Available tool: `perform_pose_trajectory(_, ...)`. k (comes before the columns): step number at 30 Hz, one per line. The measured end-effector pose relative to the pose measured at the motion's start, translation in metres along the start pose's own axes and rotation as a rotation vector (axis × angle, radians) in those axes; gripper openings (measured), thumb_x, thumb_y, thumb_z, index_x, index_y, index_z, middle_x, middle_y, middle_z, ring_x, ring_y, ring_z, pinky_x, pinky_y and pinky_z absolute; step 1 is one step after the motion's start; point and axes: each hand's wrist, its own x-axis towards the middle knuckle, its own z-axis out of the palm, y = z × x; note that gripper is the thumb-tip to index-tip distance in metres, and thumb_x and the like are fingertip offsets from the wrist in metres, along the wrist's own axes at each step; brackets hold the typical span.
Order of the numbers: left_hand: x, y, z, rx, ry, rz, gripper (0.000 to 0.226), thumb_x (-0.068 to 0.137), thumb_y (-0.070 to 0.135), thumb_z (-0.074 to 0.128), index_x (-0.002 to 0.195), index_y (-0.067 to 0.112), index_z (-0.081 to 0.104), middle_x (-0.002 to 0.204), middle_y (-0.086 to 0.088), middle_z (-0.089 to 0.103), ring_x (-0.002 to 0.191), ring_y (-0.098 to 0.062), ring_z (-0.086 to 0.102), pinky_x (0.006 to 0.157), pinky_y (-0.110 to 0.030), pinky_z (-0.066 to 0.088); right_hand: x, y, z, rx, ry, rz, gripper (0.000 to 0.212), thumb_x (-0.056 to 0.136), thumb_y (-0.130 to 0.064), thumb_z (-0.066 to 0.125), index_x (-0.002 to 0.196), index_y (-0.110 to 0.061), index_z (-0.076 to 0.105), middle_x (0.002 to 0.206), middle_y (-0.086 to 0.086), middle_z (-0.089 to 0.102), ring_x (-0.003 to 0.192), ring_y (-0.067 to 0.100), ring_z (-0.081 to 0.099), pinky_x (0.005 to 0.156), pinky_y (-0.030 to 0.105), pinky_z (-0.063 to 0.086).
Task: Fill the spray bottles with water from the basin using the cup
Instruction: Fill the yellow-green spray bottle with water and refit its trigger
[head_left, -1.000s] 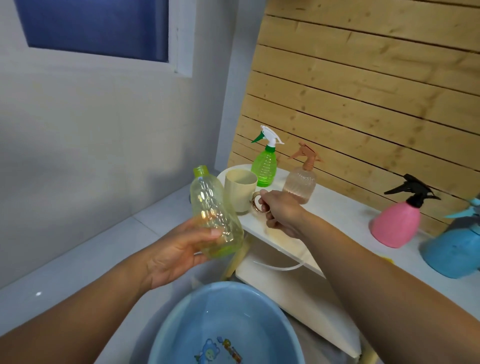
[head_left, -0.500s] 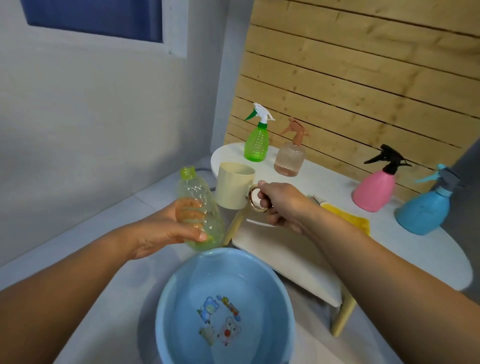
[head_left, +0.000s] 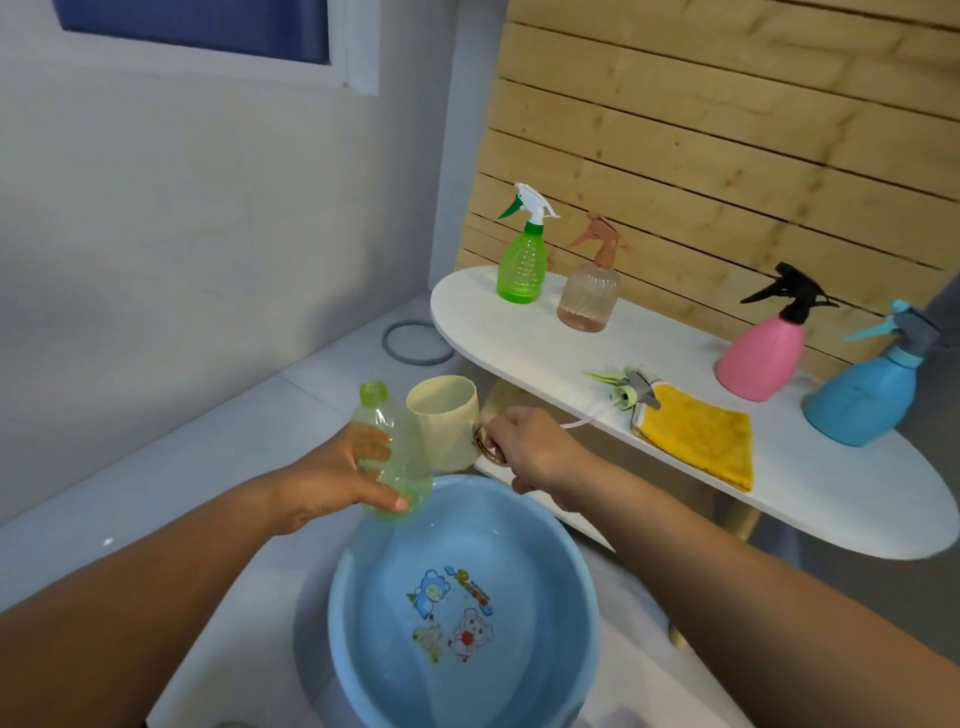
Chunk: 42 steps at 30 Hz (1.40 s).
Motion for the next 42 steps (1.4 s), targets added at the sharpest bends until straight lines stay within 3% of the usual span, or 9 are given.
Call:
perform_pose_trajectory(4, 0.001, -0.014, -0.001, 0.058, -0.015, 0.031, 0.075, 0.070, 0.001, 0.093, 0.126, 0.029, 0.052, 0.123, -0.001, 0.064, 0.112, -0.014, 0.066, 0.078, -0.018, 0.055, 0.005, 0.021, 0.020, -0.018, -0.049, 0.048, 0.033, 0.102, -0.040, 0.046, 0.087, -0.012, 0.054, 0.082, 0.010, 0.049, 0.068, 0.025, 0.043, 0.060, 0.033, 0.041)
perform_pose_trajectory(11, 0.015, -0.036, 0.006, 0.138, -0.025, -0.019, 0.098, 0.056, 0.022, 0.101, 0.137, 0.029, 0.046, 0.130, 0.003, 0.059, 0.119, -0.012, 0.061, 0.095, -0.030, 0.057, 0.025, 0.072, 0.041, -0.010, -0.120, 0.173, 0.030, 0.102, -0.026, 0.046, 0.075, -0.019, 0.054, 0.068, -0.001, 0.048, 0.052, 0.012, 0.042, 0.046, 0.024, 0.036)
perform_pose_trajectory(17, 0.022, -0.023, 0.028, 0.153, -0.089, 0.027, 0.068, 0.072, -0.001, 0.091, 0.118, 0.028, 0.053, 0.117, 0.006, 0.062, 0.100, 0.002, 0.066, 0.075, -0.013, 0.055, 0.048, 0.083, 0.025, -0.302, -0.223, 0.230, 0.034, 0.101, -0.035, 0.051, 0.078, -0.011, 0.055, 0.075, 0.009, 0.051, 0.058, 0.026, 0.048, 0.053, 0.030, 0.041)
perform_pose_trajectory(24, 0.021, 0.013, 0.033, 0.072, -0.162, 0.127, 0.081, 0.070, 0.009, 0.096, 0.134, 0.034, 0.053, 0.128, 0.011, 0.068, 0.120, -0.001, 0.064, 0.091, -0.023, 0.057, 0.069, 0.065, -0.002, -0.477, -0.313, 0.223, 0.033, 0.099, -0.031, 0.054, 0.114, -0.005, 0.067, 0.081, 0.004, 0.059, 0.058, 0.016, 0.054, 0.051, 0.027, 0.043)
perform_pose_trajectory(28, 0.019, 0.043, 0.039, 0.104, -0.248, 0.211, 0.082, 0.073, 0.009, 0.094, 0.138, 0.032, 0.052, 0.127, 0.008, 0.071, 0.122, -0.010, 0.066, 0.101, -0.032, 0.055, 0.066, 0.078, 0.007, -0.496, -0.399, 0.223, 0.017, 0.096, -0.010, 0.044, 0.098, -0.004, 0.060, 0.096, 0.016, 0.066, 0.067, 0.025, 0.064, 0.050, 0.025, 0.042)
perform_pose_trajectory(31, 0.021, 0.057, 0.046, 0.116, -0.299, 0.205, 0.084, 0.072, 0.011, 0.095, 0.139, 0.035, 0.051, 0.129, 0.012, 0.069, 0.123, -0.008, 0.065, 0.105, -0.033, 0.054, 0.066, 0.099, 0.016, -0.451, -0.372, 0.223, 0.020, 0.099, -0.013, 0.051, 0.080, -0.010, 0.054, 0.069, 0.005, 0.053, 0.054, 0.015, 0.050, 0.051, 0.026, 0.042)
perform_pose_trajectory(34, 0.026, 0.067, 0.060, 0.135, -0.365, 0.208, 0.083, 0.073, 0.009, 0.095, 0.138, 0.037, 0.052, 0.130, 0.013, 0.069, 0.124, -0.005, 0.064, 0.105, -0.032, 0.054, 0.065, 0.122, 0.024, -0.321, -0.392, 0.223, 0.015, 0.088, -0.018, 0.052, 0.084, -0.006, 0.059, 0.070, 0.010, 0.050, 0.047, 0.018, 0.040, 0.054, 0.031, 0.039)
perform_pose_trajectory(38, 0.036, 0.077, 0.082, 0.129, -0.431, 0.227, 0.082, 0.073, 0.009, 0.094, 0.138, 0.036, 0.052, 0.130, 0.012, 0.069, 0.125, -0.008, 0.064, 0.104, -0.034, 0.055, 0.046, 0.121, 0.015, -0.111, -0.382, 0.200, 0.014, 0.073, -0.031, 0.051, 0.069, -0.018, 0.049, 0.046, -0.010, 0.040, 0.048, 0.011, 0.027, 0.046, 0.024, 0.027)
perform_pose_trajectory(42, 0.051, 0.084, 0.085, 0.078, -0.362, 0.238, 0.079, 0.074, 0.007, 0.093, 0.136, 0.037, 0.053, 0.129, 0.013, 0.070, 0.121, -0.005, 0.066, 0.102, -0.030, 0.056, 0.064, 0.141, 0.027, -0.183, -0.382, 0.222, 0.012, 0.100, -0.028, 0.048, 0.093, -0.018, 0.050, 0.070, 0.002, 0.041, 0.051, 0.012, 0.028, 0.049, 0.026, 0.027)
